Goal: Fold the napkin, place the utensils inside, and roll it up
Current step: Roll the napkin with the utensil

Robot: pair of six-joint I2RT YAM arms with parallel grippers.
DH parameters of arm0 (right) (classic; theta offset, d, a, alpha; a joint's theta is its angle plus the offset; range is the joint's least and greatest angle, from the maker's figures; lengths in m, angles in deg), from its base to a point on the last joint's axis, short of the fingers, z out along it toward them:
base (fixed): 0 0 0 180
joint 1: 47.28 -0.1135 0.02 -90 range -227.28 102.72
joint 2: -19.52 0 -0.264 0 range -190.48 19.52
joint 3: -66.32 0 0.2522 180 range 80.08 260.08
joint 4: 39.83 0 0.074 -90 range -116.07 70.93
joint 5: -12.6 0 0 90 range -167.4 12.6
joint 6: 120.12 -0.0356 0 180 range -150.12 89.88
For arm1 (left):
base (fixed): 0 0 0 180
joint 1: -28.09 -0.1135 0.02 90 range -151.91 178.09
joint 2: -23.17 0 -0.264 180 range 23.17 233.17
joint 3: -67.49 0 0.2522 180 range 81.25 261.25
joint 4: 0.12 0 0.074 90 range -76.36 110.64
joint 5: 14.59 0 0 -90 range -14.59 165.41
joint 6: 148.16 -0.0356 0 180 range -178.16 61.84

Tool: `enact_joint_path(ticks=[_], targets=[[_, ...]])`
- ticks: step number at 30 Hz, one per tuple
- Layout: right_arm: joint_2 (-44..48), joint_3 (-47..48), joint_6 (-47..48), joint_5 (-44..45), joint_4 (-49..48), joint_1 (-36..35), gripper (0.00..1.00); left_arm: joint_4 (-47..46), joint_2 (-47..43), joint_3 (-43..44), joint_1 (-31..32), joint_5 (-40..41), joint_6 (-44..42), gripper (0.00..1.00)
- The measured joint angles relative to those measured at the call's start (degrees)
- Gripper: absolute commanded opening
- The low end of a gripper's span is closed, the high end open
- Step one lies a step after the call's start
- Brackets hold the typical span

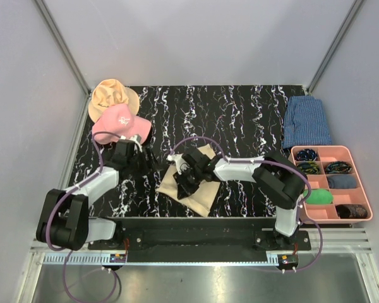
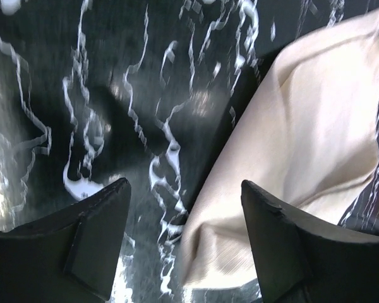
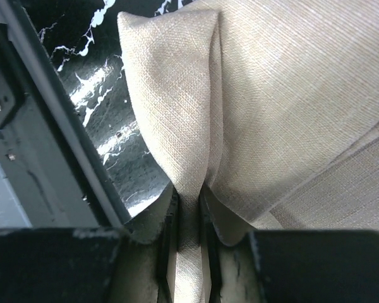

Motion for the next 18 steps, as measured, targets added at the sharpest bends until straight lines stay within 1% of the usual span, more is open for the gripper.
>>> enact_joint_path(ticks=[6, 12, 15, 18], targets=[[-2.49, 0.24, -1.77, -8.66, -0.46, 3.69, 0.20, -4.92, -7.63, -10.60, 0.00, -3.37, 1.62, 0.74], [-6.40, 1.77, -3.10, -17.75, -0.85, 7.04, 0.19, -11.28, -15.61, -16.92, 0.00, -6.12, 3.10, 0.74], [-8.09, 2.45, -3.48, -21.14, -0.90, 8.22, 0.18, -14.60, -17.00, -18.64, 0.00, -7.43, 3.58, 0.76], [-9.73, 3.17, -4.02, -24.24, -0.87, 9.22, 0.18, -16.90, -15.93, -19.28, 0.02, -8.04, 3.89, 0.75]])
